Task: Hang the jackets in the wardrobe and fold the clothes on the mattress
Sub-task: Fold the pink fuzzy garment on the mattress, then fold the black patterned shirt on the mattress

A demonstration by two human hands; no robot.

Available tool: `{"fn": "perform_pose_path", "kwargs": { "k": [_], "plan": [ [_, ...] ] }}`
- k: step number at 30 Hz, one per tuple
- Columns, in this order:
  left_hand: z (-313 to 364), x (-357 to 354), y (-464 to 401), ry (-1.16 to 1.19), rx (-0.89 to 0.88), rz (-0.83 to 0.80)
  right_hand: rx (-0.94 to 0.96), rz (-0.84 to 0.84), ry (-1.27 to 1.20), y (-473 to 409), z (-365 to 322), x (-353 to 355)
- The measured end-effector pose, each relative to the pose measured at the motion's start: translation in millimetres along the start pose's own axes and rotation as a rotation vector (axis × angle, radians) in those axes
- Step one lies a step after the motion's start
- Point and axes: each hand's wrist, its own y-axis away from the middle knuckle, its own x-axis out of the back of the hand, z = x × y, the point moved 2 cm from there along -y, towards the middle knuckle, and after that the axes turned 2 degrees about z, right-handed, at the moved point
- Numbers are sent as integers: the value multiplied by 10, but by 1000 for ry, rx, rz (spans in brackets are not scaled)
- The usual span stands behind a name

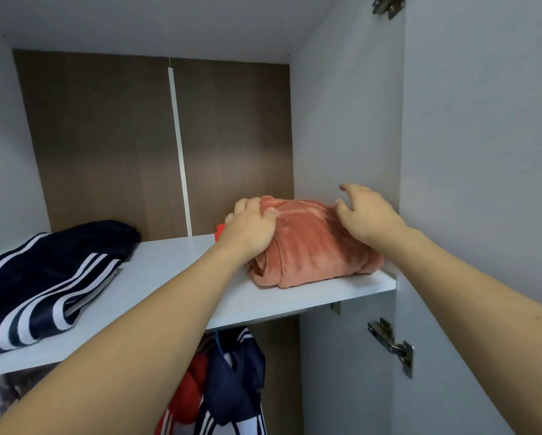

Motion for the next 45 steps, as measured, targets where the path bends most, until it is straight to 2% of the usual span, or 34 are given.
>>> {"fn": "perform_pose_path", "kwargs": {
  "k": [4, 8, 13, 19, 23, 27, 30, 36, 40, 45],
  "plan": [
    [156, 325, 213, -305, -270, 218, -9, 93, -60, 265, -178, 413],
    [378, 542, 456, -397, -463, 340, -53, 140, -94, 638, -368, 740],
    [680, 639, 809, -219, -657, 346, -54, 182, -67, 1129, -518, 1129],
    [1305, 765, 1528, -15, -776, 380, -21, 315, 41, 1878, -498, 1903],
    [2018, 810, 2025, 107, -904, 414, 11, 465, 128, 2460, -379, 2650],
    [3006, 699, 2654, 286, -1062, 473, 37, 563, 290, 3184, -82, 3582],
    [3843, 508, 3245, 406, -1149, 440, -80, 562, 426, 3845, 319, 4360],
    [5399, -81, 4618, 600, -1239, 251, -356, 600, 674, 5341, 932, 5777],
    [6254, -476, 5490, 712, -1296, 116, -500, 584, 788, 6159, 1221, 6416],
    [7141, -901, 6321, 794, -1427, 28, -624, 606, 899, 6962, 1652, 6945]
  ]
}}
